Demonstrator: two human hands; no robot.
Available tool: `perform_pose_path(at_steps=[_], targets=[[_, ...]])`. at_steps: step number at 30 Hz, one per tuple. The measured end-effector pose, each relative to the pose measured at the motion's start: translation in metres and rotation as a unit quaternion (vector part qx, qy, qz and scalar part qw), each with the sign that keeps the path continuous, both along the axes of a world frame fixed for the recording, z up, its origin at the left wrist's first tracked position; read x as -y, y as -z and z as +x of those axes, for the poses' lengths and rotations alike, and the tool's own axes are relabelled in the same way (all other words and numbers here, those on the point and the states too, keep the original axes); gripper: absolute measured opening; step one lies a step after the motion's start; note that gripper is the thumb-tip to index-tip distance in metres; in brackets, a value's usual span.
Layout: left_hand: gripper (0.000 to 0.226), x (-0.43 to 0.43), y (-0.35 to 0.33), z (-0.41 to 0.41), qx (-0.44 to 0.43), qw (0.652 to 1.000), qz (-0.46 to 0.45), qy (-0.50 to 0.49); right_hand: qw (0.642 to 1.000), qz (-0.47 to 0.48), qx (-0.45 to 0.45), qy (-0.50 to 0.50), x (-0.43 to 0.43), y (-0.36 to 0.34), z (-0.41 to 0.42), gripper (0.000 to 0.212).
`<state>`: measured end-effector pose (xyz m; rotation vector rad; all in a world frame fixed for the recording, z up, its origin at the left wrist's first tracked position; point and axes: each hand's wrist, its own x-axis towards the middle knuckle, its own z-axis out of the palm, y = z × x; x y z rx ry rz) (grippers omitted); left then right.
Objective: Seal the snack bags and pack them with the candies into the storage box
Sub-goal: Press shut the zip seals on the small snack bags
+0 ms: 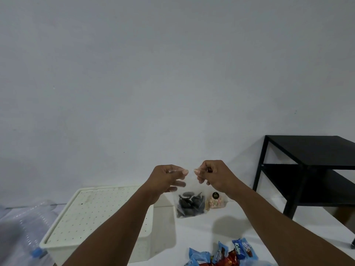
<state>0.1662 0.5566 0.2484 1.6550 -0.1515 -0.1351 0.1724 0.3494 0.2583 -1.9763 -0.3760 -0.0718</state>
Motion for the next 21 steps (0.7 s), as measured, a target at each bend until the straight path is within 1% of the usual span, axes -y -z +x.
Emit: perform_pose_path(at_steps=[3,8,10,14,16,18,21], targets=[[0.029,0.0015,-0.0033,0.0012,0.012,1.000,0.023,0.004,1.000,0.000,-0.005,-0.006,-0.0008,-0.0010,0.0004,0.021],[0.026,0.0034,-0.0023,0.0019,0.043,0.998,0.040,-0.003,0.998,0.037,-0.050,-0.011,0.0030,0.0043,-0.0040,0.020],[0.028,0.0044,-0.0020,0.0002,0.031,0.999,0.035,0.006,0.999,0.031,-0.037,0.000,0.0051,0.0054,-0.0046,0.017],[0.035,0.0020,-0.0029,-0.0019,-0.028,0.998,0.033,0.047,1.000,-0.015,-0.012,0.006,0.0063,0.0038,-0.0068,0.017],[0.035,0.0028,-0.0046,-0.0013,-0.035,0.997,0.045,0.057,1.000,-0.023,-0.009,0.001,0.0051,0.0023,-0.0076,0.016],[0.029,0.0056,-0.0066,0.0002,-0.021,0.996,0.061,0.056,1.000,-0.017,-0.010,0.000,0.0042,0.0016,-0.0081,0.015],[0.025,0.0090,-0.0099,0.0017,0.010,0.995,0.082,0.058,0.999,0.021,-0.036,-0.005,0.0053,0.0036,-0.0093,0.017]])
